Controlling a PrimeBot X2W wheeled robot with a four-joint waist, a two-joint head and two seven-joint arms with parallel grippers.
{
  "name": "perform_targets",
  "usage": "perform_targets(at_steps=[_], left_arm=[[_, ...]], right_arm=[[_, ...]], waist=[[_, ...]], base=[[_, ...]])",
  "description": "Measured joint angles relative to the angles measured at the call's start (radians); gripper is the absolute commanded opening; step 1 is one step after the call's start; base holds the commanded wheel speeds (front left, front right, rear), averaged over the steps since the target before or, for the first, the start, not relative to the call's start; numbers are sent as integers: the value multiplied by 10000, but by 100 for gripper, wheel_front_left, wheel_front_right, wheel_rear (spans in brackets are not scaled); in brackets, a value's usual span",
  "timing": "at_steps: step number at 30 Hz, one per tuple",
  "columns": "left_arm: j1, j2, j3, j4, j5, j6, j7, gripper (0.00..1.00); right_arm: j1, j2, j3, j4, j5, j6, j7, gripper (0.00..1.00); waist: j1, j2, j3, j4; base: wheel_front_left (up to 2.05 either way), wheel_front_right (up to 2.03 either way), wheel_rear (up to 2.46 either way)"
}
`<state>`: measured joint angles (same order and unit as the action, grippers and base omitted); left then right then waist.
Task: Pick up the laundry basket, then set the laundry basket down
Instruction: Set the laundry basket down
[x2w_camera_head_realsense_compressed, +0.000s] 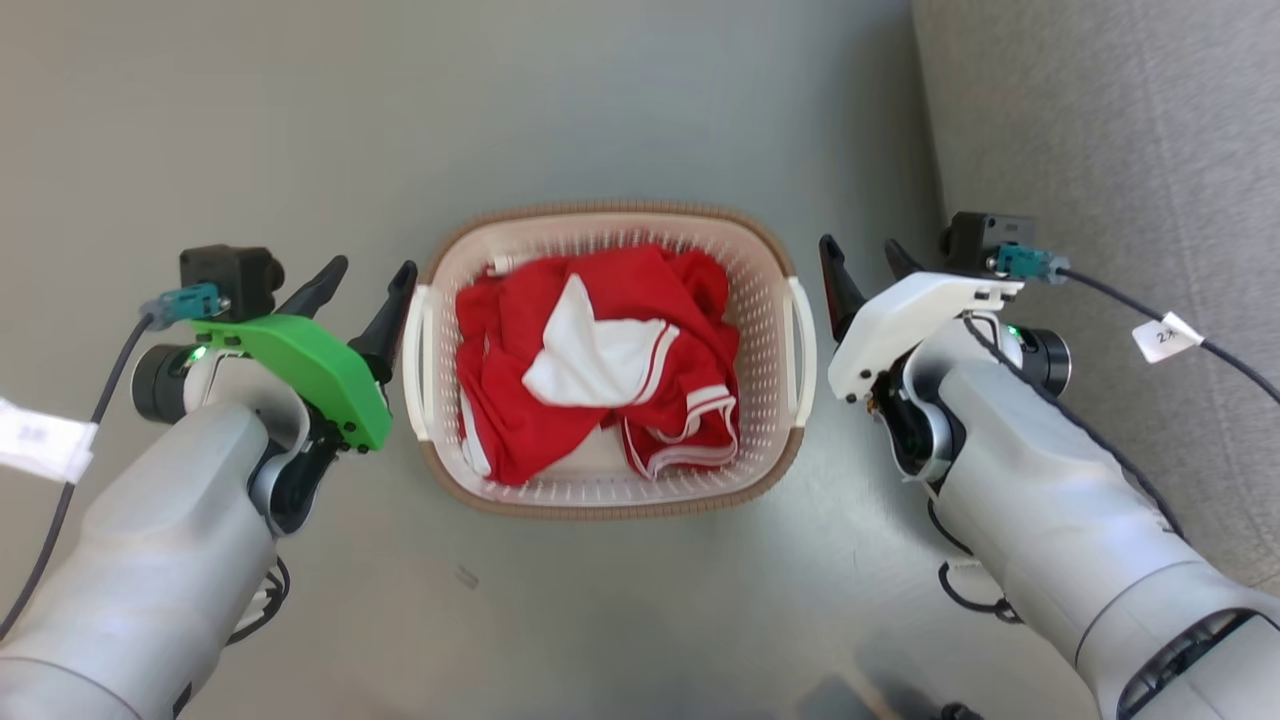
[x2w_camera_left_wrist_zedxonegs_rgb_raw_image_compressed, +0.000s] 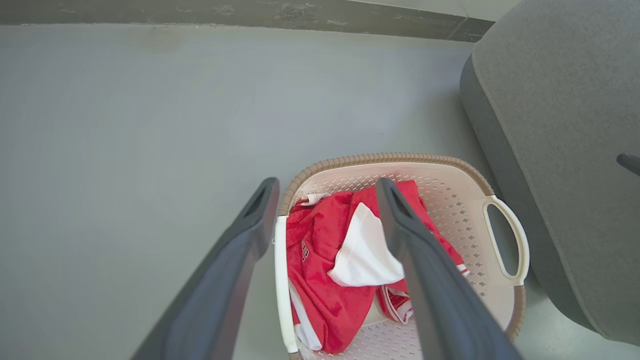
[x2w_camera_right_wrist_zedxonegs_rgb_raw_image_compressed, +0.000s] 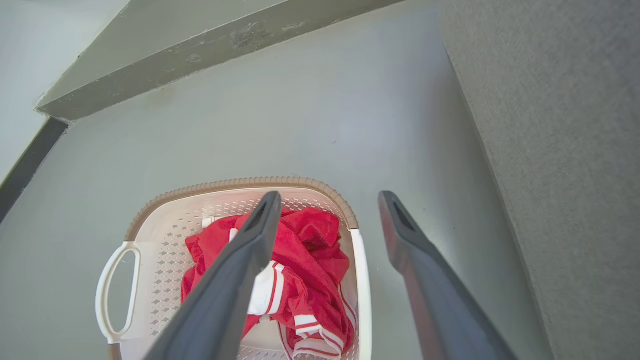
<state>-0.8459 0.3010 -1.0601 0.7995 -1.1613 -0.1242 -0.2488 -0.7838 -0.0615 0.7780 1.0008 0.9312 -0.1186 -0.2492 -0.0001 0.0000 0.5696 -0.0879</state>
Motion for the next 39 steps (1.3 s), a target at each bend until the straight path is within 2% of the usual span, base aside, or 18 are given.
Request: perform_targets(at_steps=[6,12,21,27,39], left_arm=[[480,81,851,-359,391,0,0,100],[1046,82,1774,-759,773,0,-2,100],[2225,119,3580,-1712,1916,27,-4,100],[2894,123,4721,-2656,2648,345,-4,100],[4446,-15,6679,-4656,3889,589,-31,100]], right_arm=[[353,-48,-142,-274,-391,48,0,100],[844,-376,-518,-765,-803,130,2,100],[1669,-842,-1561,-2504,-1705,171,0,100],[2183,-1139,-2144,-3705,-2512,167,0,100],[3466,-1312,-3097,-5660,-3783,98,-12,100]], waist=[[0,0,-863,-18],[0,0,-1727,-3],[0,0,-3172,89],[-1,0,-3954,168],[0,0,-4896,398]], base=[[0,0,0],[0,0,0],[0,0,0],[0,0,0],[0,0,0]])
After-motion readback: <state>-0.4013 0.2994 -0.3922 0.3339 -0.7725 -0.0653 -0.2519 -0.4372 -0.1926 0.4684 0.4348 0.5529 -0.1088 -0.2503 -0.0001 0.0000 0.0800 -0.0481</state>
